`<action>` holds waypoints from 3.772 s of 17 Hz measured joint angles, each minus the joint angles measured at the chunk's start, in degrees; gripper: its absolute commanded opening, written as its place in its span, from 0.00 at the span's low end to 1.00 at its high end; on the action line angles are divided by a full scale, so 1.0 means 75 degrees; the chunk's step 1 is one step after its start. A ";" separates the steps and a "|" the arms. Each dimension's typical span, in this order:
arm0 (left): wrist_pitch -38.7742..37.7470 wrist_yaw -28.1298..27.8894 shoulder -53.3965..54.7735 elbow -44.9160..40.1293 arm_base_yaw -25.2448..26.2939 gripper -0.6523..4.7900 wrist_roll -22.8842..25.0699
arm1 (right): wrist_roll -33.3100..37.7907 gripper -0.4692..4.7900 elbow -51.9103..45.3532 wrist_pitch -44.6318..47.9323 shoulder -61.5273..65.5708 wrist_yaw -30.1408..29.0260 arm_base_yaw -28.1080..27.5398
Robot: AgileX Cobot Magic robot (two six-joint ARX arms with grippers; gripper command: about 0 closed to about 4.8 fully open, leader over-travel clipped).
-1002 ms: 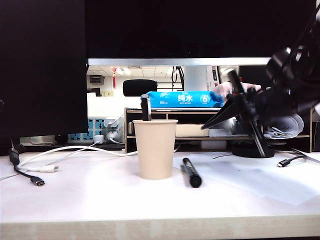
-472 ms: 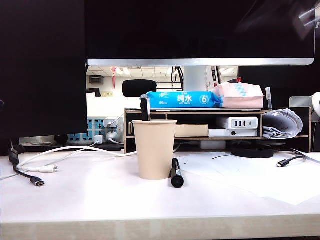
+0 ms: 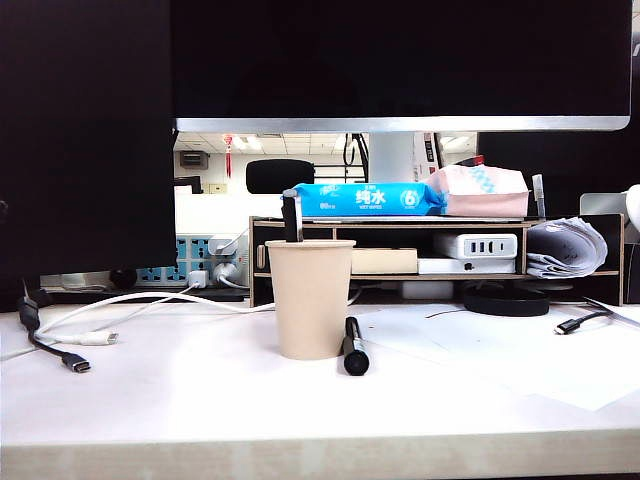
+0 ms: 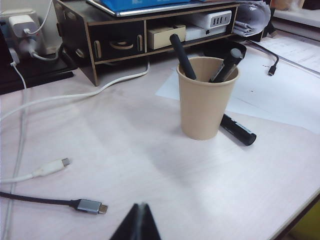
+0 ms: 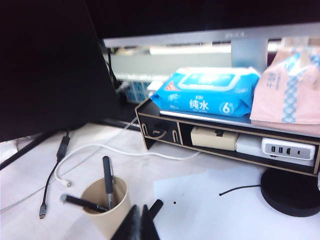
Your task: Pick up the marker from the paper cup and put it on the table.
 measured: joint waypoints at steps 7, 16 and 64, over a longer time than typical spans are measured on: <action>0.0000 0.0006 0.0000 0.0000 0.2101 0.11 0.0000 | 0.0012 0.07 -0.1719 0.0251 -0.2288 0.0361 -0.0003; 0.0000 0.0012 0.0000 0.0000 0.3620 0.11 0.0000 | 0.0090 0.07 -0.2751 0.1329 -0.2323 0.1352 -0.0003; 0.0000 0.0012 0.0000 0.0000 0.4281 0.11 0.0000 | -0.0860 0.08 -0.3585 0.0000 -0.3121 0.4264 -0.0195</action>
